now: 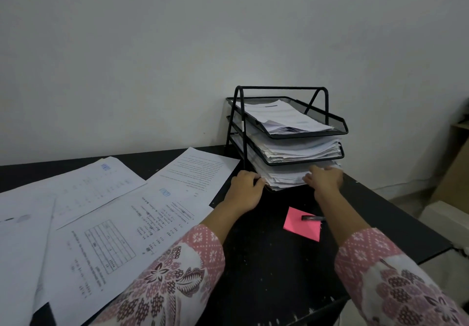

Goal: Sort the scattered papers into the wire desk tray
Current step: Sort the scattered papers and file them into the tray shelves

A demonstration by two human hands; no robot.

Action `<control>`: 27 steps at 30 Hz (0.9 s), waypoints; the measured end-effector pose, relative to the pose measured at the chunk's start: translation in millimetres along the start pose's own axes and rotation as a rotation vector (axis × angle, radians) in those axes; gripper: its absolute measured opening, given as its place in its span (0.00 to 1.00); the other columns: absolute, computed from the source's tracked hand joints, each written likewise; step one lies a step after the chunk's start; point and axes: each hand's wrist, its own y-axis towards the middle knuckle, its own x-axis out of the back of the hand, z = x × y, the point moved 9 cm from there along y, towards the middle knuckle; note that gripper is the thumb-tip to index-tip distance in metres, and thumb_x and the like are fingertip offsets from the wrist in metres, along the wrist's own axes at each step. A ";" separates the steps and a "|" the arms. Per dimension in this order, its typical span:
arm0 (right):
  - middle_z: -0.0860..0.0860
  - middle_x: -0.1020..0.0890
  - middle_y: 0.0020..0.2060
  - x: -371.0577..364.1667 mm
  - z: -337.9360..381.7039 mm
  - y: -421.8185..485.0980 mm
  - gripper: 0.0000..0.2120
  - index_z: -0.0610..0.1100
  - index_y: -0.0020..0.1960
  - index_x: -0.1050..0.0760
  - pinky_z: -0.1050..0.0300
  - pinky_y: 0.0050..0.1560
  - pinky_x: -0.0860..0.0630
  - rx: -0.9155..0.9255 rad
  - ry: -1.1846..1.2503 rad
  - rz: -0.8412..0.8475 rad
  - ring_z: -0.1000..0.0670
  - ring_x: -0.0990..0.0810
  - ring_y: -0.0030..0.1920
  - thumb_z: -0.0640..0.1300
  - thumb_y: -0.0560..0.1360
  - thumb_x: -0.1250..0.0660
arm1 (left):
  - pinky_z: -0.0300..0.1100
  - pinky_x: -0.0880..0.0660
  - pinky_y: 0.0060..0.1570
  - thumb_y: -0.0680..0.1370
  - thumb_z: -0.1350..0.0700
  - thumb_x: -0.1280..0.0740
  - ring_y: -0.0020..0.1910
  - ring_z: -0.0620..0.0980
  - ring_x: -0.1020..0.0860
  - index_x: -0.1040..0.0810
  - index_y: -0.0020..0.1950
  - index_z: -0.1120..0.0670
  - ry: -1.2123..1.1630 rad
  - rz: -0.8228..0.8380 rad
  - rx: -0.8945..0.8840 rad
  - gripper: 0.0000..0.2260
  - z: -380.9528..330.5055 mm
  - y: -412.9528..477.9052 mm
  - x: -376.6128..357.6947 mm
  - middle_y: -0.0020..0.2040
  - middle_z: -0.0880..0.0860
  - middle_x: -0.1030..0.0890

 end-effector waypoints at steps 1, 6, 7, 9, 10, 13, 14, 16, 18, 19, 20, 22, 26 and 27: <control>0.43 0.26 0.43 -5.0 1.8 -8.3 0.21 0.34 0.66 0.35 0.56 0.35 0.22 0.036 -0.026 -0.003 0.48 0.23 0.31 0.32 0.74 0.38 | 0.48 0.34 0.66 0.80 0.49 0.41 0.66 0.55 0.31 0.25 0.65 0.56 0.009 -0.008 0.003 0.17 3.7 -2.9 6.4 0.65 0.56 0.28; 0.47 0.27 0.37 -41.6 -2.2 -48.7 0.13 0.41 0.57 0.32 0.59 0.31 0.26 0.092 -0.070 0.117 0.51 0.27 0.31 0.34 0.74 0.36 | 0.44 0.33 0.64 0.79 0.53 0.38 0.63 0.52 0.29 0.25 0.64 0.55 0.031 -0.074 0.022 0.15 31.1 -25.4 50.4 0.65 0.55 0.27; 0.47 0.26 0.37 -49.0 -2.9 -57.1 0.12 0.41 0.56 0.31 0.59 0.30 0.27 0.108 -0.093 0.140 0.51 0.26 0.31 0.35 0.74 0.36 | 0.44 0.33 0.65 0.79 0.54 0.38 0.64 0.52 0.30 0.25 0.64 0.54 0.028 -0.086 0.038 0.14 38.5 -31.1 59.9 0.65 0.54 0.28; 0.47 0.25 0.38 -66.4 -7.9 -77.7 0.10 0.42 0.54 0.30 0.59 0.29 0.28 0.125 -0.144 0.197 0.51 0.26 0.31 0.36 0.74 0.36 | 0.46 0.33 0.66 0.79 0.54 0.38 0.65 0.52 0.30 0.26 0.64 0.53 0.044 -0.119 0.078 0.14 56.5 -45.2 81.3 0.66 0.53 0.28; 0.48 0.25 0.37 -75.5 -11.8 -90.1 0.09 0.42 0.54 0.30 0.59 0.30 0.26 0.123 -0.174 0.232 0.52 0.26 0.31 0.36 0.75 0.36 | 0.46 0.33 0.66 0.79 0.54 0.38 0.65 0.51 0.30 0.26 0.64 0.52 0.058 -0.140 0.099 0.14 65.8 -53.0 92.6 0.66 0.53 0.28; 0.46 0.22 0.40 -105.4 -27.6 -125.4 0.09 0.41 0.54 0.27 0.51 0.42 0.20 0.149 -0.319 0.342 0.48 0.22 0.38 0.39 0.74 0.34 | 0.45 0.31 0.65 0.79 0.55 0.37 0.64 0.51 0.29 0.26 0.64 0.52 0.089 -0.201 0.158 0.13 94.9 -78.3 124.8 0.66 0.53 0.27; 0.45 0.21 0.43 -115.1 -32.8 -137.7 0.10 0.41 0.54 0.26 0.49 0.47 0.20 0.170 -0.382 0.375 0.47 0.21 0.42 0.40 0.74 0.33 | 0.45 0.31 0.65 0.79 0.55 0.37 0.64 0.51 0.28 0.26 0.63 0.53 0.096 -0.215 0.177 0.13 105.2 -87.2 134.9 0.65 0.53 0.27; 0.46 0.21 0.46 -136.3 -43.5 -164.3 0.09 0.41 0.53 0.25 0.55 0.42 0.21 0.228 -0.488 0.460 0.50 0.22 0.43 0.41 0.74 0.33 | 0.45 0.30 0.64 0.79 0.55 0.37 0.63 0.51 0.28 0.26 0.63 0.52 0.120 -0.248 0.221 0.13 126.5 -105.0 155.9 0.65 0.53 0.27; 0.48 0.22 0.49 -158.4 -57.4 -192.6 0.08 0.42 0.53 0.26 0.61 0.40 0.25 0.293 -0.616 0.559 0.52 0.24 0.44 0.43 0.75 0.33 | 0.43 0.31 0.63 0.78 0.56 0.36 0.63 0.51 0.28 0.25 0.63 0.52 0.152 -0.290 0.263 0.13 146.8 -122.4 177.6 0.64 0.52 0.26; 0.48 0.22 0.51 -169.7 -64.5 -206.9 0.09 0.44 0.53 0.26 0.60 0.45 0.25 0.344 -0.707 0.590 0.52 0.24 0.48 0.45 0.75 0.33 | 0.43 0.31 0.62 0.78 0.56 0.36 0.63 0.51 0.28 0.25 0.63 0.53 0.171 -0.310 0.282 0.13 157.3 -132.4 189.8 0.64 0.53 0.26; 0.48 0.23 0.54 -174.3 -69.2 -215.7 0.10 0.45 0.54 0.26 0.55 0.52 0.25 0.394 -0.817 0.599 0.50 0.25 0.52 0.48 0.75 0.33 | 0.42 0.31 0.62 0.78 0.57 0.36 0.63 0.51 0.28 0.25 0.63 0.53 0.184 -0.323 0.296 0.13 164.7 -138.4 197.1 0.64 0.53 0.26; 0.48 0.27 0.59 -188.4 -82.3 -237.0 0.16 0.47 0.59 0.28 0.49 0.62 0.31 0.484 -1.049 0.615 0.46 0.31 0.62 0.55 0.75 0.35 | 0.43 0.31 0.62 0.78 0.59 0.36 0.63 0.52 0.28 0.25 0.62 0.54 0.218 -0.358 0.324 0.13 184.8 -156.7 220.4 0.64 0.54 0.26; 0.44 0.37 0.67 -204.6 -105.2 -261.9 0.35 0.48 0.69 0.38 0.43 0.67 0.41 0.532 -1.339 0.656 0.41 0.40 0.67 0.69 0.71 0.41 | 0.48 0.33 0.62 0.77 0.61 0.37 0.64 0.56 0.31 0.24 0.60 0.53 0.341 -0.517 0.455 0.12 227.0 -200.3 276.4 0.63 0.56 0.26; 0.43 0.39 0.68 -206.4 -110.3 -262.7 0.38 0.48 0.70 0.40 0.41 0.67 0.43 0.521 -1.380 0.667 0.40 0.41 0.68 0.72 0.70 0.42 | 0.49 0.34 0.62 0.77 0.61 0.37 0.64 0.57 0.32 0.24 0.60 0.53 0.384 -0.547 0.512 0.12 236.7 -210.9 288.7 0.64 0.56 0.27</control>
